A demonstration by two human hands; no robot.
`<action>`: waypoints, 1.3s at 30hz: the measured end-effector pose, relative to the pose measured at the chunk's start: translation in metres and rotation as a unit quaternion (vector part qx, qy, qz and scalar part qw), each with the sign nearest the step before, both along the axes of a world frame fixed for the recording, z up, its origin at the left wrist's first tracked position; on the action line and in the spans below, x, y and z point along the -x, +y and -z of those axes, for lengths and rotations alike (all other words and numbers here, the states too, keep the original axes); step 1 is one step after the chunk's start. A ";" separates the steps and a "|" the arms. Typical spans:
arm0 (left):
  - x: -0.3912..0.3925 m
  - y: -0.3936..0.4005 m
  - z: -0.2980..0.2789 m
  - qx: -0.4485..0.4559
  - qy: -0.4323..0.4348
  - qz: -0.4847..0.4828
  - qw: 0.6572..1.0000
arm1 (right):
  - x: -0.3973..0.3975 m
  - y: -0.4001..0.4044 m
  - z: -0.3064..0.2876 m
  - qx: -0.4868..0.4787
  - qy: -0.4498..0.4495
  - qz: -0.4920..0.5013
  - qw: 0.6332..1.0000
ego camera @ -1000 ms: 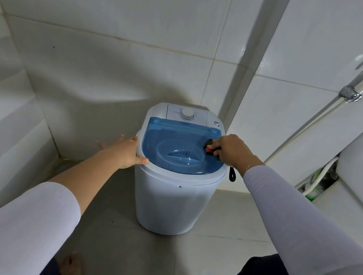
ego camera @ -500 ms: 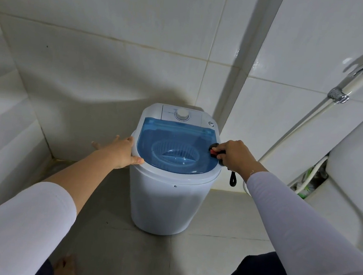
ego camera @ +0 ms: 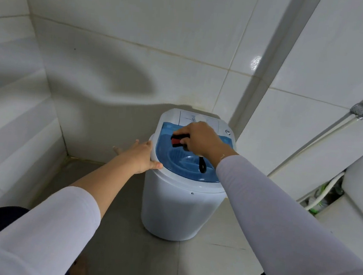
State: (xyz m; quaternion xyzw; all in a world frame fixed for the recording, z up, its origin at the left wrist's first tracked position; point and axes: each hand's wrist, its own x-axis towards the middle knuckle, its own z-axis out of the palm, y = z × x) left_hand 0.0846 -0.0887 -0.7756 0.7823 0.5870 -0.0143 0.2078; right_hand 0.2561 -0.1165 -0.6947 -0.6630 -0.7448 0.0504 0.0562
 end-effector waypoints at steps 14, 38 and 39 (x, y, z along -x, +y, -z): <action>0.001 -0.007 -0.004 0.006 -0.013 0.000 1.000 | 0.038 0.010 0.027 0.050 -0.101 -0.065 0.992; 0.001 -0.002 -0.001 -0.013 0.004 -0.006 1.000 | -0.059 -0.035 0.027 0.044 -0.075 0.032 0.996; 0.002 0.001 0.003 -0.013 0.002 -0.004 1.000 | -0.066 -0.039 0.027 0.045 -0.065 0.041 0.996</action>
